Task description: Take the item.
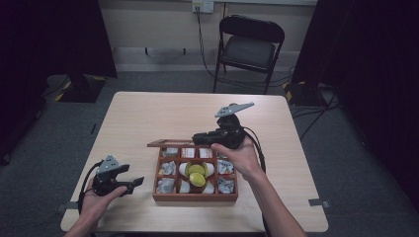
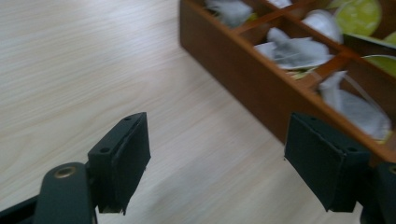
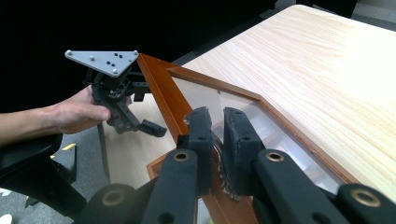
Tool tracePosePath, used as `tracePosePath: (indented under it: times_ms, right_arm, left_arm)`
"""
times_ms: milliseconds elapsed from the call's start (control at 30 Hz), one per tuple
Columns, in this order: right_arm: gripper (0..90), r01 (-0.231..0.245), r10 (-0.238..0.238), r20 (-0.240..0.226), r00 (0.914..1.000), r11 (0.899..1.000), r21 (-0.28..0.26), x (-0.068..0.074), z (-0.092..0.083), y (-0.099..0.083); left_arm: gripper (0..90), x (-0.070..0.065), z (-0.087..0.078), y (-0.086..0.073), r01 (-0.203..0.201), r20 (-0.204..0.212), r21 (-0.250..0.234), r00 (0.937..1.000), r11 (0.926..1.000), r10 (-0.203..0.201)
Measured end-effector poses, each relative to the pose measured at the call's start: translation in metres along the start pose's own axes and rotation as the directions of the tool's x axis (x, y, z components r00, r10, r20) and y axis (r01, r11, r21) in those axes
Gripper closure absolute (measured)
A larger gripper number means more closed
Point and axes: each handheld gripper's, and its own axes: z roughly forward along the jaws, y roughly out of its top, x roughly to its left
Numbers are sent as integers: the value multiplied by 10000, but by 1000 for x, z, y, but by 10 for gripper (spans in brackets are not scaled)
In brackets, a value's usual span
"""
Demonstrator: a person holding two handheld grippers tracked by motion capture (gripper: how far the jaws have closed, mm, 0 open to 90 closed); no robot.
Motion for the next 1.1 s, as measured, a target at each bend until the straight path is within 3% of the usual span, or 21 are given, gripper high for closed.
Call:
tracePosePath:
  times_ms: [33, 167, 300, 533, 733, 867, 967, 1100]
  right_arm:
    - [821, 4, -4, -2, 10000, 10000, -1, 0, 0, 0]
    - [821, 6, -6, -15, 10000, 10000, 1, 0, 0, 0]
    - [821, 0, 0, -16, 10000, 10000, 2, 0, 0, 0]
    - [821, -15, 15, -11, 10000, 10000, 5, 0, 0, 0]
    - [821, -22, 22, -11, 10000, 10000, 5, 0, 0, 0]
    - [821, -20, 20, -12, 10000, 10000, 7, 0, 0, 0]
    - [821, -14, 14, -13, 10000, 10000, 11, 0, 0, 1]
    - [821, -30, 30, -30, 10000, 10000, 18, -1, 0, 1]
  left_arm:
    - [232, 0, 0, 0, 0, 0, 0, 10000, 10000, 0]
    - [234, -13, -1, 8, -784, 270, 16, 9966, 9969, 784]
    - [235, -26, 0, 12, -1097, 738, -144, 9911, 9939, 1105]
    - [236, -39, 0, 19, -1340, 1185, -424, 9833, 9901, 1382]
    - [241, -52, 2, 24, -1513, 1673, -572, 9730, 9868, 1589]
    - [266, -64, 7, 28, -1937, 2072, -606, 9572, 9792, 2022]
    - [269, -73, 13, 31, -2171, 1978, -425, 9549, 9752, 2212]
    - [280, -84, 24, 40, -2533, 2215, -337, 9414, 9668, 2544]
